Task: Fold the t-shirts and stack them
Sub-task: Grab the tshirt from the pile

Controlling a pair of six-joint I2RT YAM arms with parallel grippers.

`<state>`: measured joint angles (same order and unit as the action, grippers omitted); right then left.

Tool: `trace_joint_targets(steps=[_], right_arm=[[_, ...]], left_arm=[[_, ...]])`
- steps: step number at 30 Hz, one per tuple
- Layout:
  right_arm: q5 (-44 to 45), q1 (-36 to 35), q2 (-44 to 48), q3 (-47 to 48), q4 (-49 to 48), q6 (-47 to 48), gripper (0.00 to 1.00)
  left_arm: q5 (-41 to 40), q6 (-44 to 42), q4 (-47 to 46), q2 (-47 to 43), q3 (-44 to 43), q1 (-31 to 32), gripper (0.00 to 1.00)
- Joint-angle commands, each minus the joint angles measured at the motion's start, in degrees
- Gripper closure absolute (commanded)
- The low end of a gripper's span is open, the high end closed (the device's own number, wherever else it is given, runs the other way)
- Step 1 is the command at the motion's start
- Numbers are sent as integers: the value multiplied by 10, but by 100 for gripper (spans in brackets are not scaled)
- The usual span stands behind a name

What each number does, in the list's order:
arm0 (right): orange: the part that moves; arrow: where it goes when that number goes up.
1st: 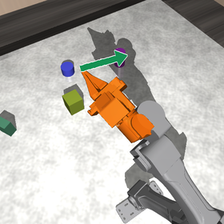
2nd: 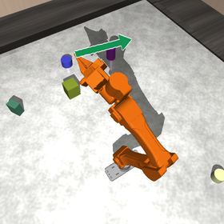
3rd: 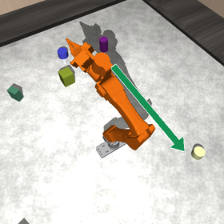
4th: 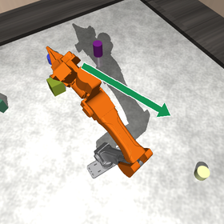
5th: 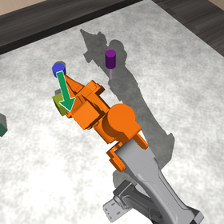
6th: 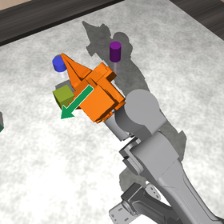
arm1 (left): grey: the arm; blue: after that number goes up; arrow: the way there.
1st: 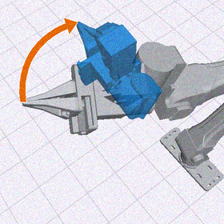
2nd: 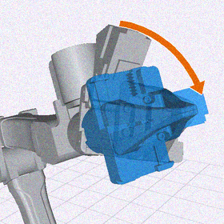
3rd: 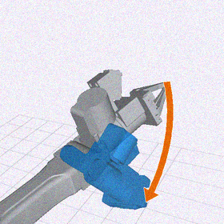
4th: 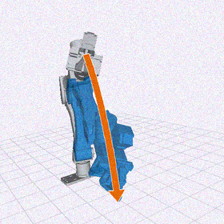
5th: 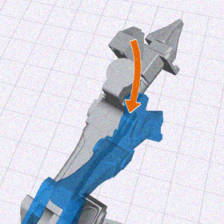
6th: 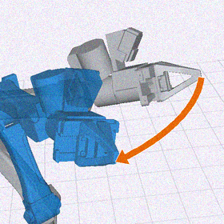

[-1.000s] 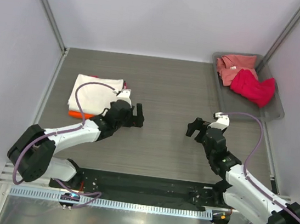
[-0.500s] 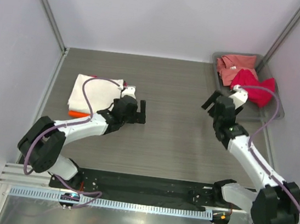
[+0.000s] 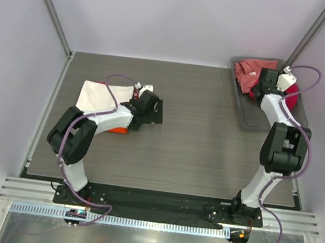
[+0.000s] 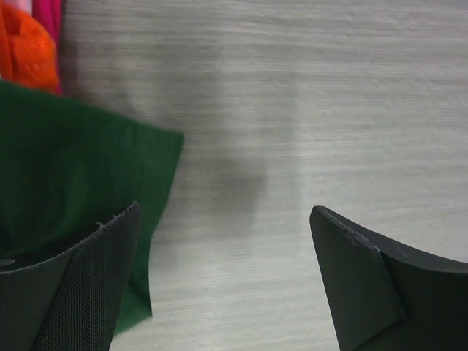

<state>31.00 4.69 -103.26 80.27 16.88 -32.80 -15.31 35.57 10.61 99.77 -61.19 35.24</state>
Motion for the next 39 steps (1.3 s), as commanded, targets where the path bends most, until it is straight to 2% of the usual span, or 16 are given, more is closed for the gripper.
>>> trace_joint_targets(steps=[1,6,10,11,14,15,16,17,19,20,24,28,34,35,39], right_arm=[[14,23,-75,87,32,-12,27],[-1,43,-220,217,48,-11,28],[-19,54,-281,289,50,-10,29],[-23,58,-291,305,52,-11,29],[-31,62,-306,319,53,-24,41],[-28,64,-306,320,53,-25,54],[-24,65,-300,320,53,-26,62],[-19,64,-295,314,53,-29,77],[-16,65,-281,309,47,-28,89],[-17,65,-267,307,47,-27,99],[-15,63,-209,285,46,-28,99],[6,55,-129,248,46,-29,99],[1,45,16,200,46,2,99],[-6,37,32,197,46,6,99],[-131,3,105,193,49,32,99]], left_arm=[[0,18,59,27,-56,-15,2],[15,28,85,75,-82,-61,2],[24,31,87,90,-77,-117,2],[31,33,84,90,-67,-148,2],[38,42,71,78,-32,-218,2],[38,43,65,66,-20,-231,2],[29,44,61,61,-13,-241,2],[7,45,63,55,-6,-254,2],[-22,46,80,40,-6,-267,1],[-37,51,88,34,-5,-272,1],[-39,63,70,0,22,-293,0],[6,43,19,-43,53,-272,2],[18,20,-19,-127,76,-156,1],[27,20,-23,-136,77,-147,0],[57,25,-27,-186,79,-129,0]])
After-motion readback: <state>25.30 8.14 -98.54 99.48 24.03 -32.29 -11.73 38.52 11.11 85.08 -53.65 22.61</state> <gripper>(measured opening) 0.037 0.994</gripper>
